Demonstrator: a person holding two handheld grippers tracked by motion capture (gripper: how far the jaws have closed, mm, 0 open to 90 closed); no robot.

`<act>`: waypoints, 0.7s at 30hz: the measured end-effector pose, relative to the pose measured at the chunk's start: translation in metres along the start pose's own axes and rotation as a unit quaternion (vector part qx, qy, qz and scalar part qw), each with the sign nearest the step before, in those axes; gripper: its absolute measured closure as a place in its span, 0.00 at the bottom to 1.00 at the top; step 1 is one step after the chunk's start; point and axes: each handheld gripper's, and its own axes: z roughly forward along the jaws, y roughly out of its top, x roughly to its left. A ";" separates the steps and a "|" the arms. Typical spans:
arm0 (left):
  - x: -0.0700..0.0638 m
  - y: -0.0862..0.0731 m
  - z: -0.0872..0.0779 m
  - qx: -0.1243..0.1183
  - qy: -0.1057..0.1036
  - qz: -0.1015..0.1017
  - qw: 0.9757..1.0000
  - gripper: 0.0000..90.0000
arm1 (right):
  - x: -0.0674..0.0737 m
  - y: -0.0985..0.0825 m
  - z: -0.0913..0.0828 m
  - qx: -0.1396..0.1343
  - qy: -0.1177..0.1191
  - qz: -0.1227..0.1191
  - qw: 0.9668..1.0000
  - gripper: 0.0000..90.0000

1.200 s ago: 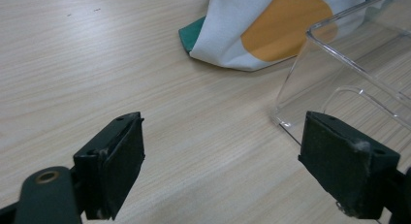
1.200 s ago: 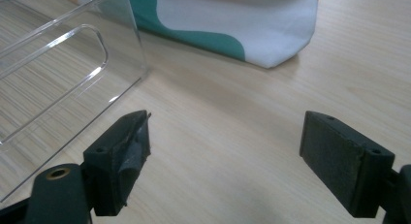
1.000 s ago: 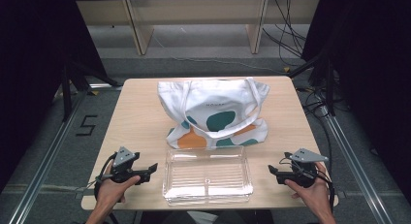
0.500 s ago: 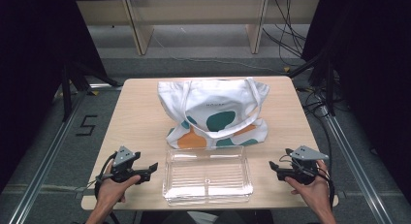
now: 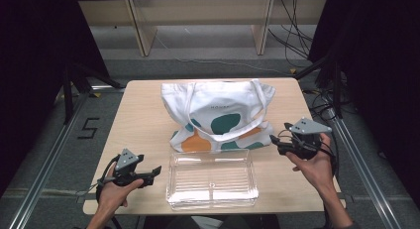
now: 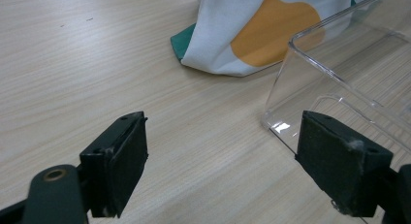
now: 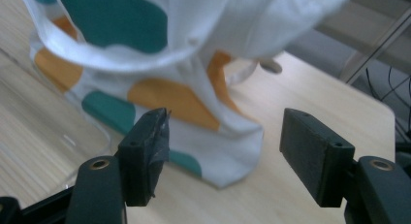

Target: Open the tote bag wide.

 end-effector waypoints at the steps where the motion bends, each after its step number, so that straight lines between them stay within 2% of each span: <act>1: 0.000 0.000 0.000 -0.001 0.002 -0.001 1.000 0.20 | 0.000 0.000 0.000 0.000 0.000 0.000 1.000 0.39; 2: 0.001 0.000 -0.001 -0.002 -0.002 0.003 1.000 0.20 | 0.002 0.005 0.000 0.003 0.003 0.004 1.000 0.39; 3: 0.002 0.001 -0.002 -0.002 0.001 0.002 1.000 0.20 | 0.001 0.013 0.001 -0.002 0.001 -0.017 1.000 0.39; 4: 0.002 0.001 -0.002 -0.004 0.000 -0.003 1.000 0.20 | 0.002 0.020 0.001 0.003 0.008 -0.014 1.000 0.39; 5: 0.002 0.001 -0.002 -0.006 0.000 -0.004 1.000 0.20 | 0.001 0.032 0.002 -0.011 0.004 -0.027 1.000 0.39; 7: 0.003 0.002 -0.003 -0.006 0.000 0.000 1.000 0.20 | 0.000 0.037 0.002 -0.010 0.004 -0.029 1.000 0.39; 10: 0.003 0.002 -0.002 -0.005 0.001 -0.006 1.000 0.20 | -0.007 0.059 0.006 -0.016 0.004 -0.026 1.000 0.39; 11: 0.003 0.002 -0.002 -0.005 0.003 -0.005 1.000 0.20 | -0.008 0.063 0.007 -0.012 0.011 -0.016 1.000 0.39; 12: 0.003 0.002 -0.001 -0.005 -0.001 -0.003 1.000 0.20 | -0.010 0.067 0.008 -0.009 0.014 -0.018 1.000 0.39; 13: 0.002 0.002 -0.001 -0.004 0.000 -0.004 1.000 0.21 | -0.013 0.073 0.012 -0.019 0.009 -0.021 1.000 0.39; 15: 0.003 0.002 0.000 -0.003 -0.001 -0.004 1.000 0.21 | -0.015 0.082 0.016 -0.011 0.013 -0.019 1.000 0.40; 16: 0.003 0.002 0.000 -0.005 -0.001 -0.005 1.000 0.21 | -0.016 0.086 0.018 -0.013 0.008 -0.020 1.000 0.41; 19: 0.003 0.002 0.000 -0.003 0.002 -0.005 1.000 0.21 | -0.019 0.097 0.023 -0.008 0.013 -0.023 1.000 0.43; 20: 0.004 0.002 -0.001 -0.001 0.003 0.003 1.000 0.21 | -0.020 0.102 0.027 -0.010 0.010 -0.019 1.000 0.44; 21: 0.004 0.002 -0.001 -0.002 0.003 0.002 1.000 0.21 | -0.020 0.102 0.027 -0.010 0.010 -0.019 1.000 0.44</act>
